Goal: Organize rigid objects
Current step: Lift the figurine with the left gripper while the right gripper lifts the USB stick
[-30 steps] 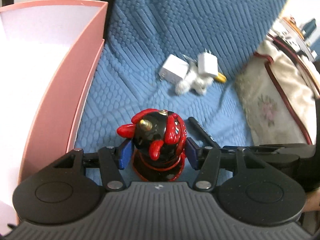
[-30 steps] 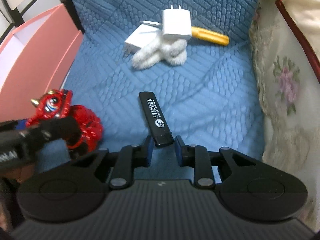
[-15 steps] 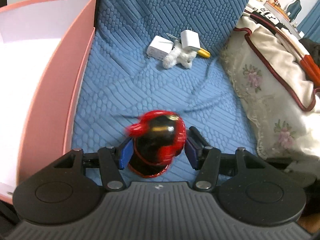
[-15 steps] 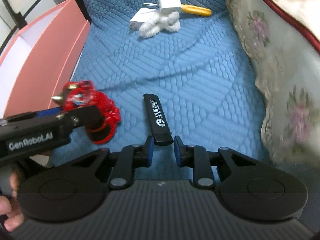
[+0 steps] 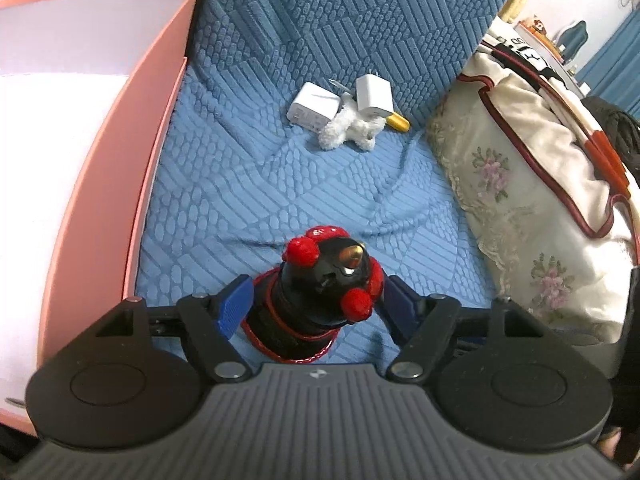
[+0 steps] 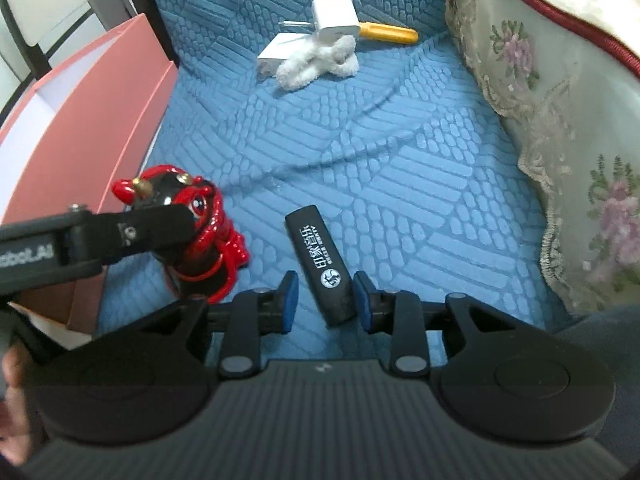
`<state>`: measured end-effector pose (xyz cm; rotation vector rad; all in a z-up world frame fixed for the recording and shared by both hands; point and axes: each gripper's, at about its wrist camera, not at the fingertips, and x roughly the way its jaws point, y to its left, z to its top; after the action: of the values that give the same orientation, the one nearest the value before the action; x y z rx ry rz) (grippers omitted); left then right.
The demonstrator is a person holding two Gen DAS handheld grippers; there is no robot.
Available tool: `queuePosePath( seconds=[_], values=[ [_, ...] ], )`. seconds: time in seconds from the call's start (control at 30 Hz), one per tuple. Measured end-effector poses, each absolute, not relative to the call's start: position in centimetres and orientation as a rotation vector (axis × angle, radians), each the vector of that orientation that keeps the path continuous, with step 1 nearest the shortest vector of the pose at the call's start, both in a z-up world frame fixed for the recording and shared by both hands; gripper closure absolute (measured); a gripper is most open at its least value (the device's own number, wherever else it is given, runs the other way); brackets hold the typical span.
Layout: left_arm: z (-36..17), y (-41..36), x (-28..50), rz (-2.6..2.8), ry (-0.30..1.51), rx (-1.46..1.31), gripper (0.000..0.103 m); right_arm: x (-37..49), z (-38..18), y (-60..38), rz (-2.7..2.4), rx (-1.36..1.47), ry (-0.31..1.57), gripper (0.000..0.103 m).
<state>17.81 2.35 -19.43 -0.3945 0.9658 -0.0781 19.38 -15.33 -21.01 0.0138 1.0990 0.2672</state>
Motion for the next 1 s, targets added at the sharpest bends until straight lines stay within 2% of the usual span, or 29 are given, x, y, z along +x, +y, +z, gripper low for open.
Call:
queuePosePath(
  seconds=[0.43,0.5,0.53,0.7,0.77,0.83,1.0],
  values=[
    [-20.6,1.9,17.9,-0.094,0.977,-0.376,0.027,20.3,-22.1,-14.1,0.261,-0.056,1.035,0.069],
    [-20.6,1.8,18.0,-0.098,0.974,-0.368,0.027,20.3,-22.0,-13.9,0.268,-0.073,1.037,0.07],
    [-20.7,1.7,18.1,-0.099,0.972,-0.365,0.027,20.3,-22.0,-13.8,0.274,-0.08,1.037,0.074],
    [-21.0,1.6,18.4,-0.111,0.971,-0.366,0.027,20.1,-21.8,-13.9,0.272,-0.057,1.045,0.075],
    [-21.3,1.6,18.6,-0.112,0.977,-0.374,0.029,20.1,-21.7,-14.0,0.27,-0.048,1.05,0.075],
    [-21.3,1.6,18.6,-0.119,0.975,-0.374,0.037,20.0,-21.5,-14.2,0.264,-0.032,1.051,0.075],
    [-20.9,1.4,18.5,-0.117,0.966,-0.364,0.041,20.0,-21.0,-14.5,0.262,-0.004,1.054,0.075]
  ],
)
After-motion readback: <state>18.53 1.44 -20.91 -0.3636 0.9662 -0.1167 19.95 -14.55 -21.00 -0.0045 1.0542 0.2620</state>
